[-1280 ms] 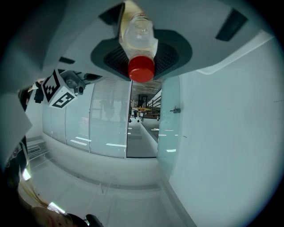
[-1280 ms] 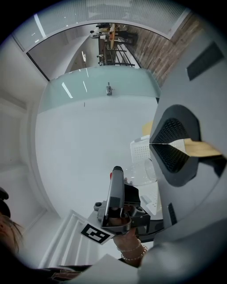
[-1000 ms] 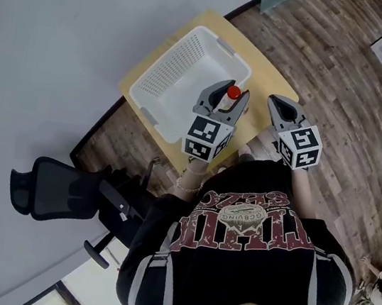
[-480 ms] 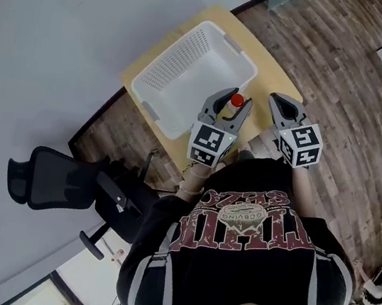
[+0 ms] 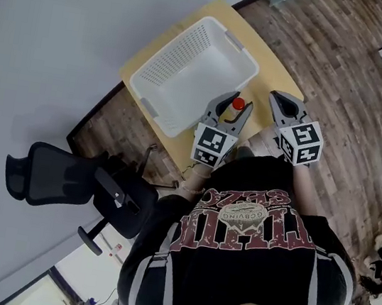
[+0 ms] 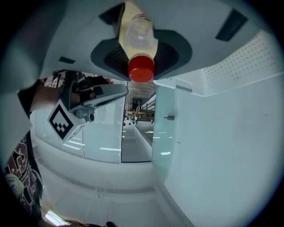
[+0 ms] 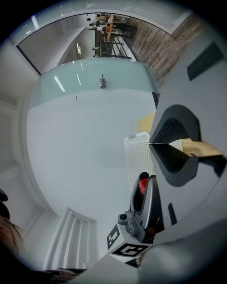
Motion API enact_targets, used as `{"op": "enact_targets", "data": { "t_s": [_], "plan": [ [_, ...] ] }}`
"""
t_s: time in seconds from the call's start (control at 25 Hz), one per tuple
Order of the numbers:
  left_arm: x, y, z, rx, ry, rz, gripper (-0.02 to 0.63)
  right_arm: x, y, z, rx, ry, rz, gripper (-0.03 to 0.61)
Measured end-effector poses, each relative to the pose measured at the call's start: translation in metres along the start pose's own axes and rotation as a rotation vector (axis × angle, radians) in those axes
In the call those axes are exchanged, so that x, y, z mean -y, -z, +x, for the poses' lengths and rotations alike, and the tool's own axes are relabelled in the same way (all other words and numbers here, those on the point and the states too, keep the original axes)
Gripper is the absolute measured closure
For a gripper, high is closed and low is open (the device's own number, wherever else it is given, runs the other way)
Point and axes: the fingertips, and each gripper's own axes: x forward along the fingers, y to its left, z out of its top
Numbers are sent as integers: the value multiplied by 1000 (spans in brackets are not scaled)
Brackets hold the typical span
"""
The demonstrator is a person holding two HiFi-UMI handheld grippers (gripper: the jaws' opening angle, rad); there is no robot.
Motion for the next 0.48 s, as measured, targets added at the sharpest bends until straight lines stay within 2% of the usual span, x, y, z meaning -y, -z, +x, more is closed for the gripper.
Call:
{"op": "enact_targets", "data": {
  "t_s": [0.32,0.48],
  "plan": [
    [7,24,7,-20,-8,48,414,1,4,0,-16,1,-2,560],
    [3,34,7,-28,-15,32,414,0,3,1,-18,-2,-6,560]
  ]
}}
